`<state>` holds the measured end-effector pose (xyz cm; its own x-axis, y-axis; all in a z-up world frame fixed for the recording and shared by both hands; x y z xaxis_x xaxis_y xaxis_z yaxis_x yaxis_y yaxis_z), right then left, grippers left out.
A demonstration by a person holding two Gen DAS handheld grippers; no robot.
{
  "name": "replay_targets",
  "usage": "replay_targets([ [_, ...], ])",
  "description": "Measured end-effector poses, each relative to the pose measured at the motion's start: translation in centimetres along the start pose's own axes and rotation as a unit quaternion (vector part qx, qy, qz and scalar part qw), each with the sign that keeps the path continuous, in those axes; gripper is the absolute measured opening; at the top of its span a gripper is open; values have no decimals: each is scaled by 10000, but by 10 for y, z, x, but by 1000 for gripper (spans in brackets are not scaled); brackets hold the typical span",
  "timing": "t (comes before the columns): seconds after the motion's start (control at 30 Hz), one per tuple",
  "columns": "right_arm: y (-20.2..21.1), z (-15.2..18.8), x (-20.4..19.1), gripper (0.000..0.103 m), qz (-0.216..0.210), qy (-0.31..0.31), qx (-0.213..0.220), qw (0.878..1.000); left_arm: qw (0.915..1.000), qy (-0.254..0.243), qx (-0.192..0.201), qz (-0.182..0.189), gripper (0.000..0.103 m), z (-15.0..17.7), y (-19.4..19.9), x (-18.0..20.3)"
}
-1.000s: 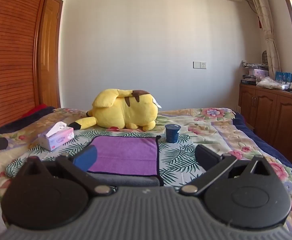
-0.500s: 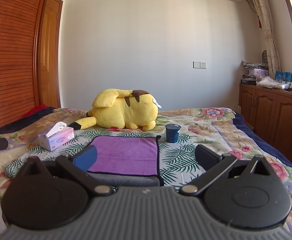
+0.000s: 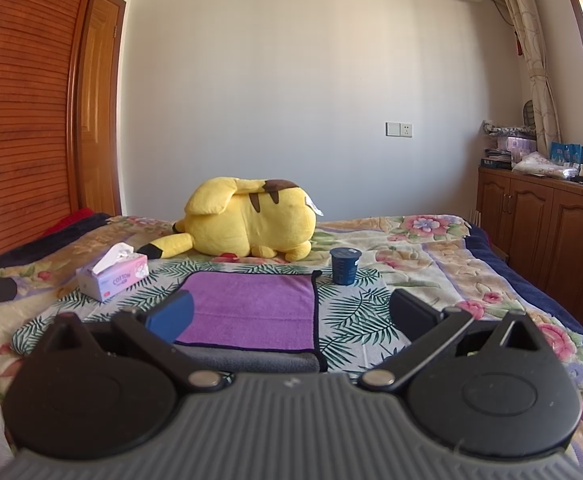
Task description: Fold towel
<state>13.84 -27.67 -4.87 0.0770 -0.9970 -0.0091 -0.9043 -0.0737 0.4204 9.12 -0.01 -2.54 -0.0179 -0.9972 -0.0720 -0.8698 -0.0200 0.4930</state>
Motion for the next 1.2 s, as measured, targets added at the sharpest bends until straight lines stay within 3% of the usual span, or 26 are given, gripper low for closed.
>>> replay_targets([
  [1.2, 0, 0, -2, 103, -3, -5, -8, 10000, 10000, -33, -13, -1, 84, 9, -10, 1],
])
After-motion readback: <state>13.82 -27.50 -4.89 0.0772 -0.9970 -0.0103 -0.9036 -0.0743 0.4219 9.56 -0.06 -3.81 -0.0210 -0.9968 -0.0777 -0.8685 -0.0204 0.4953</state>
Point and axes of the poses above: each gripper's, at about its wrist camera, not at the fingertips, and y roughly against the way its jaws point, x to its right, z to its underside, the point moved 10 cm from there along -y, roughly the way its jaws point, and after that the axes turned 13 degrees about -x, right-handed, at the moved point
